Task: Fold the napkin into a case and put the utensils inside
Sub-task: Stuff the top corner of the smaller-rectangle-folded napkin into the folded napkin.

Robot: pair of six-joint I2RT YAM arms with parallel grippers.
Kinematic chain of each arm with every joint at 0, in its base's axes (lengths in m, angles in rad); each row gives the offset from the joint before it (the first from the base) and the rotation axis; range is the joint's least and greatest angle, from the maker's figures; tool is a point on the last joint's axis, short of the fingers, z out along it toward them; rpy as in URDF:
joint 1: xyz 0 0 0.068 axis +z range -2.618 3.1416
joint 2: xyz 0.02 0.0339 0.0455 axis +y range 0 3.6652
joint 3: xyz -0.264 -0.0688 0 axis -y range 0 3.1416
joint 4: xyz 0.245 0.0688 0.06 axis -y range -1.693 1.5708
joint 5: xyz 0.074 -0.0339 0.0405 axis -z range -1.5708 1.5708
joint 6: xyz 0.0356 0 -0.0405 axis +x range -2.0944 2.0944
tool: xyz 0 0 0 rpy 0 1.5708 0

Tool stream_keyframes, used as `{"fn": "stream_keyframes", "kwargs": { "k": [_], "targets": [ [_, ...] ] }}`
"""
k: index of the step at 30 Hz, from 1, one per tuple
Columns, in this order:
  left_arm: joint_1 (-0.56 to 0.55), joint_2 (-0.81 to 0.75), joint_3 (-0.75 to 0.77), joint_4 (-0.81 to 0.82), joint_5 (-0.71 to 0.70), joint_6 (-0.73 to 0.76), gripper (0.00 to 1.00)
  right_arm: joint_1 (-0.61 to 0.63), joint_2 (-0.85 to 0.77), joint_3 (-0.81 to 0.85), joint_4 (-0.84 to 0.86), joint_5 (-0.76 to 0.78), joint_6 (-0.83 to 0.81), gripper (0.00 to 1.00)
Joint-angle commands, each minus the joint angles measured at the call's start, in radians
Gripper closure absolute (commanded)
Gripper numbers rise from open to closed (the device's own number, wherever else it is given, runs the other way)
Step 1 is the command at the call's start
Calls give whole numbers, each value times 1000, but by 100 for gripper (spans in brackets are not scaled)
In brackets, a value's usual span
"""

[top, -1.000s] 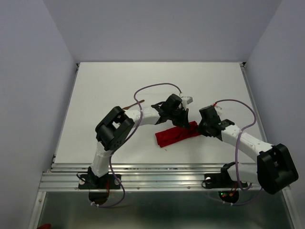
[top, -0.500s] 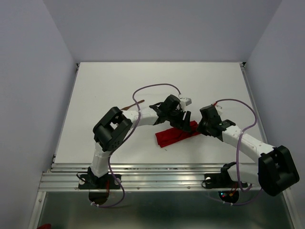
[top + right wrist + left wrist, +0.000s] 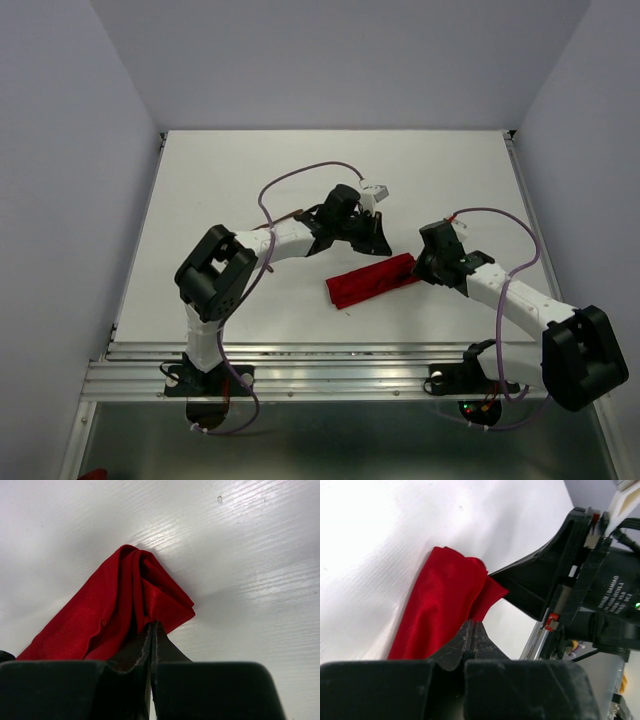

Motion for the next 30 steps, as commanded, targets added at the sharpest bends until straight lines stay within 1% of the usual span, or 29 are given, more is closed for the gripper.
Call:
{"fn": "stream_keyframes", "kwargs": {
  "k": [1, 5, 7, 14, 20, 30],
  "targets": [
    [-9, 27, 35, 95, 76, -62, 100, 4, -23, 9, 24, 23, 16, 99],
    [-30, 76, 49, 168, 177, -101, 100, 4, -21, 10, 22, 23, 13, 99],
    [-37, 86, 52, 175, 186, -108, 100, 4, -21, 10, 21, 26, 13, 99],
    [-41, 90, 52, 152, 165, -87, 100, 4, -14, 20, 19, 24, 13, 99],
    [-46, 122, 78, 170, 167, -112, 100, 4, -3, 26, 19, 24, 11, 99],
    [-66, 231, 146, 170, 137, -136, 100, 4, -9, 32, 12, 27, 8, 99]
  ]
}}
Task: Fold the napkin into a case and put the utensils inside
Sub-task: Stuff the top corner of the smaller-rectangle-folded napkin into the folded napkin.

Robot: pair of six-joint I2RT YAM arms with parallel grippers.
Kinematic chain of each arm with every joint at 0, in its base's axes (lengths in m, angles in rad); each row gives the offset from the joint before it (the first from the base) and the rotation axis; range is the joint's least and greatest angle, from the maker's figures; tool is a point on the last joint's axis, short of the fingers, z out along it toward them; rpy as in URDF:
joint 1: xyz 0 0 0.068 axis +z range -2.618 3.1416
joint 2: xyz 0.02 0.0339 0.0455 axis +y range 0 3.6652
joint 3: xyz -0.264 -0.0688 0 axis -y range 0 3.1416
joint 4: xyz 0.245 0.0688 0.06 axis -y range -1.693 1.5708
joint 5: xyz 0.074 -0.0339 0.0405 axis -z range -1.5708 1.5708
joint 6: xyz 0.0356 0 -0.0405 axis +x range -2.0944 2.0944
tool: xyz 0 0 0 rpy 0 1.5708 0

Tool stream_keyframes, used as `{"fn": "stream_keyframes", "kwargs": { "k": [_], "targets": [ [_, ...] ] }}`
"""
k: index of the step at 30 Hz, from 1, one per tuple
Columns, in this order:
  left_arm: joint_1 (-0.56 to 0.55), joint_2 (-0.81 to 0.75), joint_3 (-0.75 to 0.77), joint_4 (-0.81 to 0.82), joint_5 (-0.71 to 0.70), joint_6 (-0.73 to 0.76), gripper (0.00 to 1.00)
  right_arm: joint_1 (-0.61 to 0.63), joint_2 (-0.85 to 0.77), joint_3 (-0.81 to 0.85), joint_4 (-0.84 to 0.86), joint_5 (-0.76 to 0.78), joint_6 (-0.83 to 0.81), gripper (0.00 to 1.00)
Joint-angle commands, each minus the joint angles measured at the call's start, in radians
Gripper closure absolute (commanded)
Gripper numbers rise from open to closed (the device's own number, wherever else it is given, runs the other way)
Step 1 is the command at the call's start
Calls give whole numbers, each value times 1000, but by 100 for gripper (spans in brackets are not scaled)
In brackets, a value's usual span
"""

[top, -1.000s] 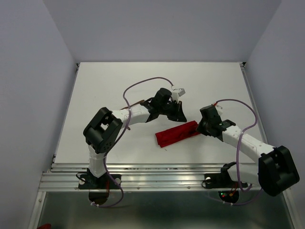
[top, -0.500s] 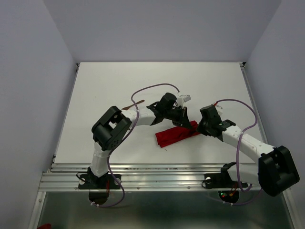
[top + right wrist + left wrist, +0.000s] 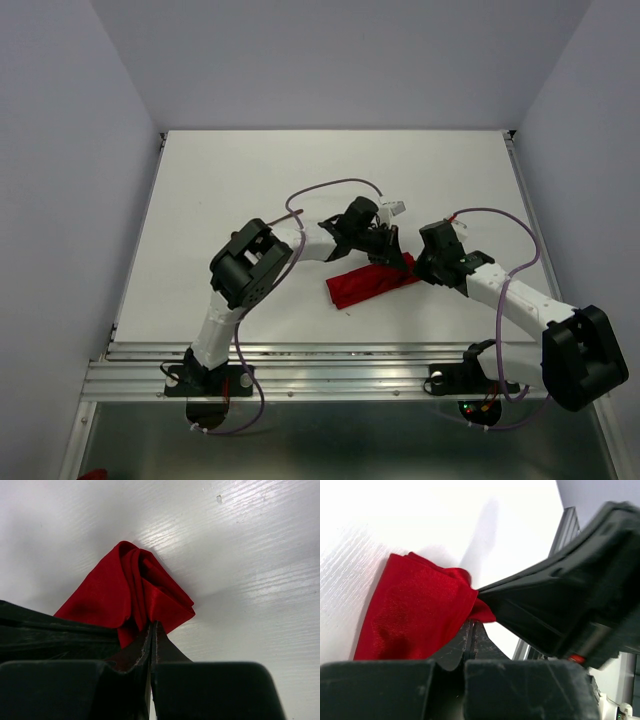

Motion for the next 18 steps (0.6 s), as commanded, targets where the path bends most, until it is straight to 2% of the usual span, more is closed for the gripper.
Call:
{"fn": "stream_keyframes", "kwargs": {
  "k": [1, 18],
  "targets": [
    [-18, 24, 49, 35, -5, -12, 100, 4, -10, 32, 9, 27, 2, 99],
    [-33, 90, 55, 20, -29, -9, 100, 4, -35, 26, 31, -16, -1, 99]
  ]
}}
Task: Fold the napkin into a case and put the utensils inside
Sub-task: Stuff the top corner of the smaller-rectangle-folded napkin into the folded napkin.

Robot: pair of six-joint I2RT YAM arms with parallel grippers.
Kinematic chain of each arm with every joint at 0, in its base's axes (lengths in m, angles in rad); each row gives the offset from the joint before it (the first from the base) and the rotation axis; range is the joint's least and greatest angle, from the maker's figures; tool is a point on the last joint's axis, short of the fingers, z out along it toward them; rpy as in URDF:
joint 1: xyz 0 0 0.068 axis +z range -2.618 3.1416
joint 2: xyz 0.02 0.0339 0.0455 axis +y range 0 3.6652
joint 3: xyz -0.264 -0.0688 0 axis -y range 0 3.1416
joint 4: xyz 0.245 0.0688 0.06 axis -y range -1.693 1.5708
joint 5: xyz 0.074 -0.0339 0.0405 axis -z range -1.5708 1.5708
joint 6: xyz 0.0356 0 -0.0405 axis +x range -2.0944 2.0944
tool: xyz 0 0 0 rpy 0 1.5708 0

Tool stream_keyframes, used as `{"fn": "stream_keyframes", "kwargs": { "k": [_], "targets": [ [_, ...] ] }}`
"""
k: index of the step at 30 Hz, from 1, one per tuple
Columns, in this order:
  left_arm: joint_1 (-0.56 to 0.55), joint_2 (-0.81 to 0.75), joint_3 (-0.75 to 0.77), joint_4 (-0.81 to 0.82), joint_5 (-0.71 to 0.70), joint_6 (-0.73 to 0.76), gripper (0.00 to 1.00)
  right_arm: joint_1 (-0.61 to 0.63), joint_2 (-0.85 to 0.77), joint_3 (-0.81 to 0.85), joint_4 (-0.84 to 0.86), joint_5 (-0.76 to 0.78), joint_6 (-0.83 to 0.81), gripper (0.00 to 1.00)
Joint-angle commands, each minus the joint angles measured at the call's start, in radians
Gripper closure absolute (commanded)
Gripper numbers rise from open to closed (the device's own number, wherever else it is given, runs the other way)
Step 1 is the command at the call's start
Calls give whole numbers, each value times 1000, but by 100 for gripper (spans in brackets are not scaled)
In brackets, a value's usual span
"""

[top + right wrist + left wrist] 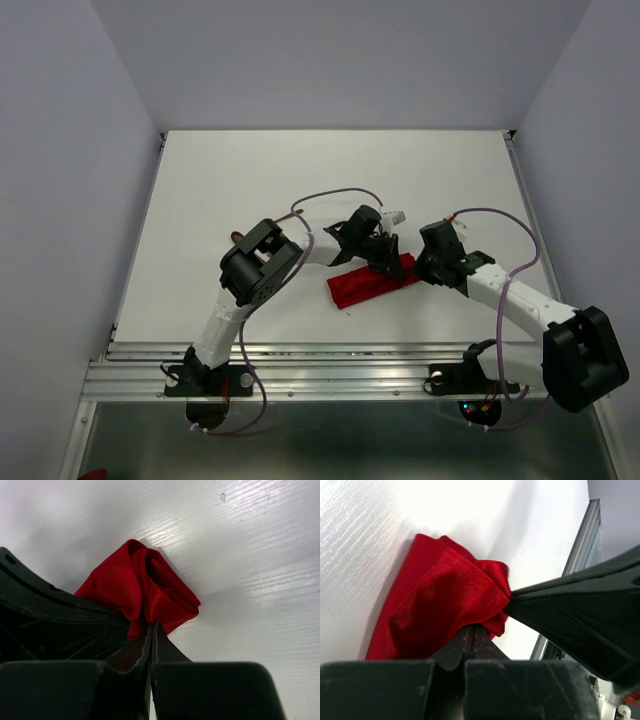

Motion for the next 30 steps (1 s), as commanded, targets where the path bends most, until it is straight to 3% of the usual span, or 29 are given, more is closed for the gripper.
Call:
{"fn": "stream_keyframes", "kwargs": {
  "k": [1, 5, 17, 30],
  "targets": [
    [-18, 11, 56, 21, -13, -3, 100, 4, -34, 24, 38, -26, 2, 99],
    [-30, -6, 55, 47, 12, -16, 100, 4, -35, 18, 36, -22, 16, 99],
    [-24, -249, -111, 104, 0, -46, 100, 4, -58, 7, 18, 0, 19, 99],
    [-16, -129, -4, 38, -25, -32, 100, 4, -72, 7, 10, -2, 17, 99]
  ]
}}
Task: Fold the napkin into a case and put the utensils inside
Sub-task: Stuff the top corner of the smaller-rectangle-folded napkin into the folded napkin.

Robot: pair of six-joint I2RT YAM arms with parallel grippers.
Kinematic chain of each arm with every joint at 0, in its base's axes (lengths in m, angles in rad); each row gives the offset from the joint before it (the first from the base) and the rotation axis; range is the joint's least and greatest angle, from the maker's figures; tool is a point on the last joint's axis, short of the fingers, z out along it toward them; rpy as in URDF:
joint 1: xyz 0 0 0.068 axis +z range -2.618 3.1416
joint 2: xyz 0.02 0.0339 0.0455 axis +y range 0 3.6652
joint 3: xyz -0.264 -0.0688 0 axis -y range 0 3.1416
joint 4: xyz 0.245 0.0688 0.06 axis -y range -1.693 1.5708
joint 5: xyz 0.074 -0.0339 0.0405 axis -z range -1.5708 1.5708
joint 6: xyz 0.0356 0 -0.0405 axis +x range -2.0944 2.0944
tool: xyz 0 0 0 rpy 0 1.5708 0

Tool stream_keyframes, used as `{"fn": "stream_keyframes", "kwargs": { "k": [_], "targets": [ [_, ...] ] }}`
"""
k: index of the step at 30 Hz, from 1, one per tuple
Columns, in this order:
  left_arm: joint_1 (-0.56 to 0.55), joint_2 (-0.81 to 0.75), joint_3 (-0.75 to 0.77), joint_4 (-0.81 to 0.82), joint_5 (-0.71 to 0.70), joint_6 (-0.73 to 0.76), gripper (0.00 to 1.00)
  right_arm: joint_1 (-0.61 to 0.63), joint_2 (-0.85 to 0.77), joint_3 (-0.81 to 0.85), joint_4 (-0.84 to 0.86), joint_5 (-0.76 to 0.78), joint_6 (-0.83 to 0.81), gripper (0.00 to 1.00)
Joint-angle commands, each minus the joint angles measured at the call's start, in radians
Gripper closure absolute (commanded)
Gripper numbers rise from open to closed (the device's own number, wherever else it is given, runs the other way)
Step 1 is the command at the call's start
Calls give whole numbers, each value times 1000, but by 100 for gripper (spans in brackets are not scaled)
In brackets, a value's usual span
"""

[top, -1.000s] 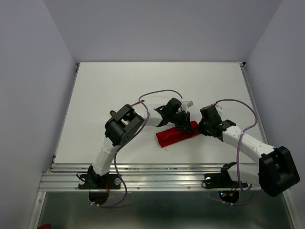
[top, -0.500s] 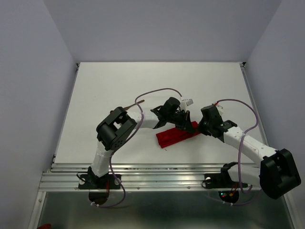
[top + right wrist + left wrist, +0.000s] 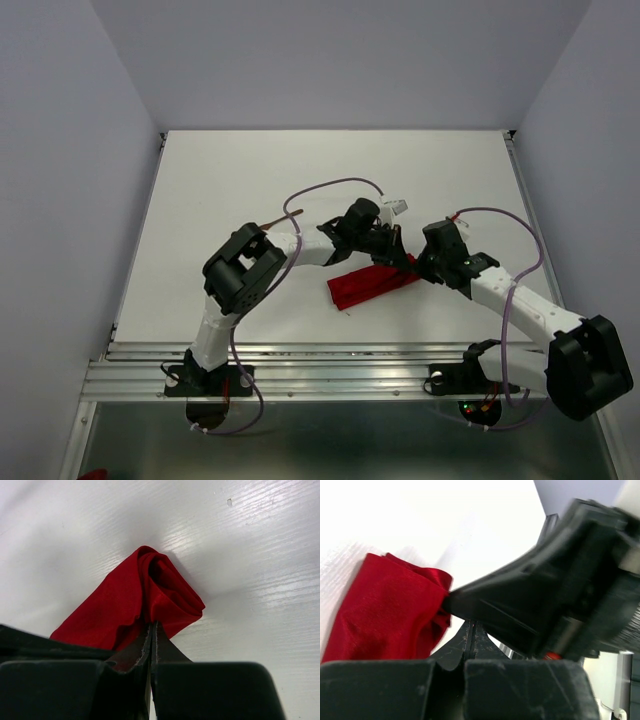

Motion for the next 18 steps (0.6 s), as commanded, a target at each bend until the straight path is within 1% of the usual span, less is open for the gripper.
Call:
{"fn": "stream_keyframes", "kwargs": {
  "k": [1, 11, 18],
  "targets": [
    [2, 35, 66, -20, -5, 17, 100, 4, -26, 8, 7, 13, 9, 99],
    [-9, 115, 103, -6, -7, -2, 100, 4, -22, 8, 15, 5, 4, 99],
    [-18, 190, 181, 2, -1, -34, 100, 4, -16, 3, 24, -10, 4, 99]
  ]
}}
